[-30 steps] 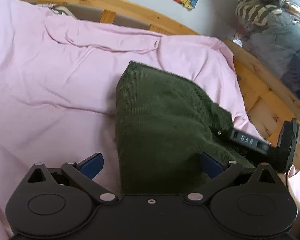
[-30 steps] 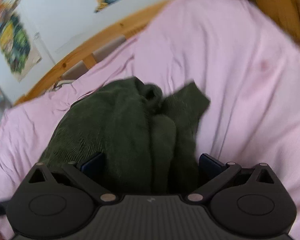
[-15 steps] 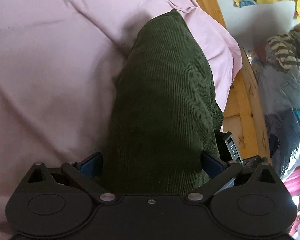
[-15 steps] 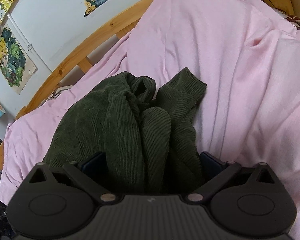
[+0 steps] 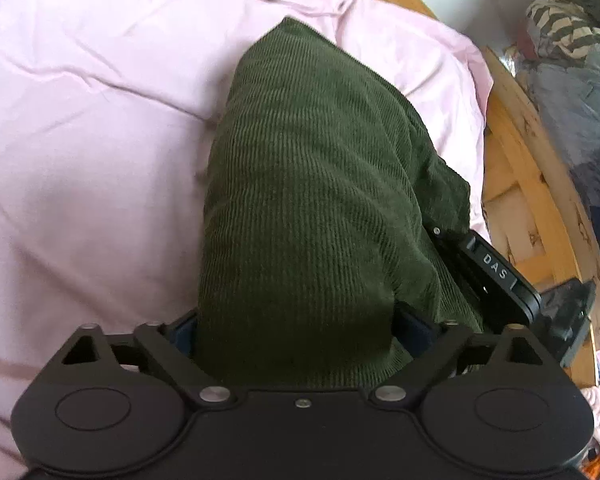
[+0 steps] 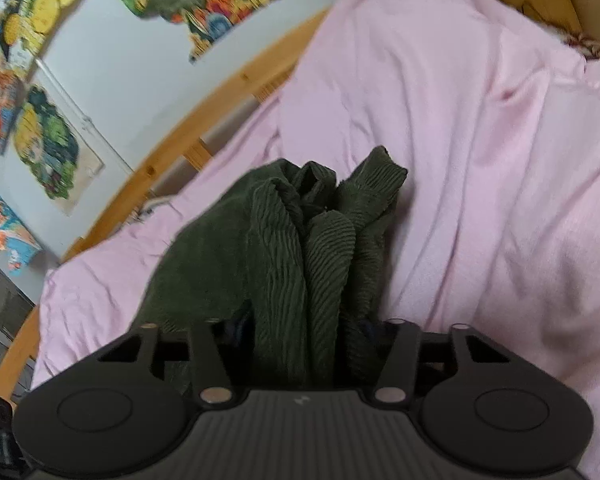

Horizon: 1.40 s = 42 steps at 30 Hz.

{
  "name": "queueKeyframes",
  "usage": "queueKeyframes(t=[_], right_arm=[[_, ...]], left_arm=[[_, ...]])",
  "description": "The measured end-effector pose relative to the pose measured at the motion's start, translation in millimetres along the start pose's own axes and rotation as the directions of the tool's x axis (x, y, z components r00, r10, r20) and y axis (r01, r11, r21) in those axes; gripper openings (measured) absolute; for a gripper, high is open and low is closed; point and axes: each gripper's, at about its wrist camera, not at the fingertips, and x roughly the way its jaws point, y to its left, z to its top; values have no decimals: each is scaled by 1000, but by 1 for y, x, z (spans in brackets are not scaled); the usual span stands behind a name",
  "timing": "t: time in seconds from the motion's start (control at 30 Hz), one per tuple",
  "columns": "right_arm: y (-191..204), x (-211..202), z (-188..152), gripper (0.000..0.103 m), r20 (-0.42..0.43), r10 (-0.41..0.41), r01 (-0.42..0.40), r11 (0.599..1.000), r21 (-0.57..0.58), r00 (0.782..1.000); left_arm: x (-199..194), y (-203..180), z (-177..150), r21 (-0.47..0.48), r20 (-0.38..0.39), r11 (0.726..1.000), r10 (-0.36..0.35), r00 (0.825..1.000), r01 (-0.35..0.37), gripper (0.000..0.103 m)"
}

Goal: Fold large clothes

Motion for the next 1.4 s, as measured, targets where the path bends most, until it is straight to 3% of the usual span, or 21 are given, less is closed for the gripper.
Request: queueKeyframes(t=[0.2,0.37,0.57,0.77,0.9,1.03,1.4], right_arm=[[29,-17,-5,49,87,78,-66,989,-133,993],[46,-24,-1,49,182,152,-117,975,-190,972],[70,15,15,49,247,181,-124,966,-227,952],[83,75,10,48,238,174,-118,966,-229,956],[75,108,-1,49,170,119,-81,973,-217,978],[64,110,-6,51,149,112,-75,969,-234,983],[58,106,-6,61,134,96,-69,978,-195,986]], left_arm=[[-30,-10,-8,58,82,997,36,996,-41,91],[-55,-16,0,120,160,992,31,987,-50,91],[-66,-11,35,167,216,983,34,976,-71,91],[-59,19,80,189,226,975,74,971,-119,91],[-37,48,94,157,199,981,79,977,-112,91],[-15,63,86,179,191,977,77,979,-112,94],[-18,67,80,178,195,979,63,979,-99,97]])
